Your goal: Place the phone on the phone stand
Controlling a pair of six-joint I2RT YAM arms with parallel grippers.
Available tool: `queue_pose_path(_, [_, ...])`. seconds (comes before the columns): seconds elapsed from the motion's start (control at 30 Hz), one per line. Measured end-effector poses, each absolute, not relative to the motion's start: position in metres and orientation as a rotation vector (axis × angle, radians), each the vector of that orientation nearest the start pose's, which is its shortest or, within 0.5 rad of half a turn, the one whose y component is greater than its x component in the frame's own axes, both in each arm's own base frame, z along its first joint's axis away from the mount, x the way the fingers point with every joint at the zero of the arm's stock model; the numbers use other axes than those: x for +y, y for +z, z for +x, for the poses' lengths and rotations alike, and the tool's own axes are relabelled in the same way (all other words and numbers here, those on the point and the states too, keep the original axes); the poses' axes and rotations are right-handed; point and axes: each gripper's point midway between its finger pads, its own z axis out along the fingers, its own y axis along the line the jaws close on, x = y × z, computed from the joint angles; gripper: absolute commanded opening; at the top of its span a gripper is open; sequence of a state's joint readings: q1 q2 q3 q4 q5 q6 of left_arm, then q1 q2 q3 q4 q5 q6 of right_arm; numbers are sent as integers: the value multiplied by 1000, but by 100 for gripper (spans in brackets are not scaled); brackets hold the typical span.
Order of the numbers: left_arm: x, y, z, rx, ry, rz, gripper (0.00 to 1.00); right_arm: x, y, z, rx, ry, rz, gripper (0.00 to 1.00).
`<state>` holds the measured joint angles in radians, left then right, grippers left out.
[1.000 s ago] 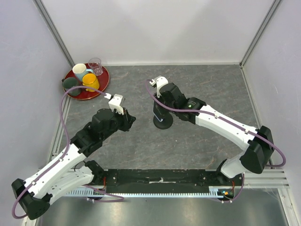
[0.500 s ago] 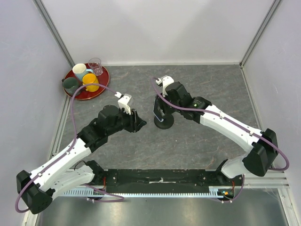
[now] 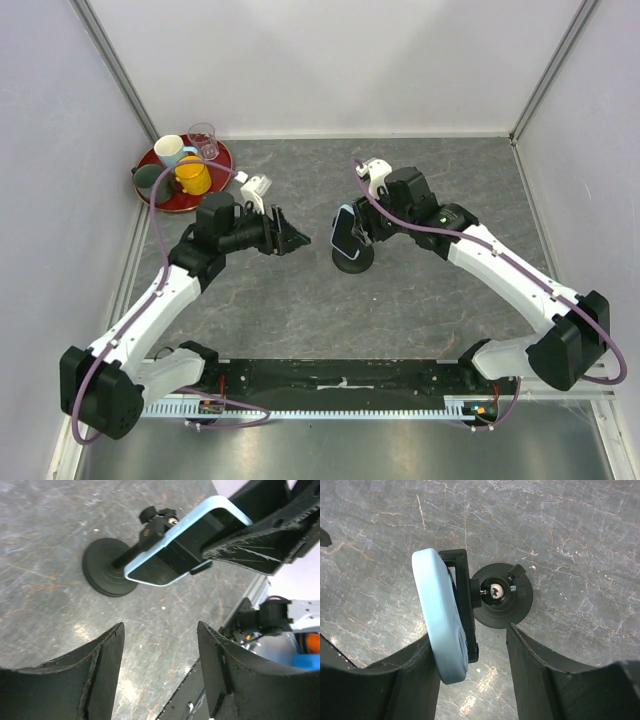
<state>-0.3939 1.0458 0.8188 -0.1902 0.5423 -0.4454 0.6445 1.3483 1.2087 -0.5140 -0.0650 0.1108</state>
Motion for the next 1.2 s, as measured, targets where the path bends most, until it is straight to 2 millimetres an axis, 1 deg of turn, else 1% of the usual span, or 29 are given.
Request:
queue_pose_path(0.03, [-224, 224, 255, 2059, -1089, 332, 70, 242, 212, 299, 2174, 484, -647, 47])
queue_pose_path(0.13, [-237, 226, 255, 2033, -1176, 394, 70, 242, 212, 298, 2149, 517, -734, 40])
queue_pose_path(0.23, [-248, 221, 259, 2025, -1240, 451, 72, 241, 211, 298, 2120, 568, -830, 42])
queue_pose_path(0.27, [-251, 219, 261, 2028, -1255, 474, 72, 240, 211, 298, 2110, 589, -854, 42])
queue_pose_path(0.33, [-257, 214, 269, 2036, -1268, 513, 72, 238, 210, 299, 2099, 635, -894, 41])
queue_pose_path(0.4, [-262, 212, 277, 2026, -1270, 562, 72, 237, 210, 299, 2094, 683, -918, 45])
queue_pose_path(0.43, [-265, 212, 282, 2012, -1263, 591, 71, 237, 209, 300, 2094, 701, -925, 50])
queue_pose_path(0.5, [-269, 210, 290, 1964, -1233, 662, 70, 235, 208, 302, 2104, 728, -927, 52])
queue_pose_path(0.57, [-272, 206, 294, 1930, -1218, 716, 69, 235, 207, 302, 2111, 746, -921, 55])
queue_pose_path(0.63, [-278, 201, 296, 1900, -1231, 781, 69, 236, 207, 301, 2117, 770, -911, 61])
queue_pose_path(0.7, [-285, 196, 301, 1866, -1252, 850, 68, 237, 210, 300, 2120, 786, -890, 63])
queue_pose_path(0.83, [-295, 184, 311, 1798, -1268, 969, 67, 235, 217, 296, 2108, 792, -867, 63])
queue_pose_path(0.87, [-297, 181, 312, 1780, -1270, 992, 64, 234, 220, 295, 2102, 794, -862, 63])
queue_pose_path(0.93, [-300, 179, 314, 1741, -1276, 1033, 62, 234, 226, 293, 2088, 795, -857, 63])
queue_pose_path(1.07, [-310, 188, 319, 1650, -1323, 1107, 59, 234, 230, 292, 2077, 799, -854, 63])
queue_pose_path(1.2, [-318, 194, 311, 1576, -1382, 1169, 57, 234, 230, 291, 2077, 801, -855, 63])
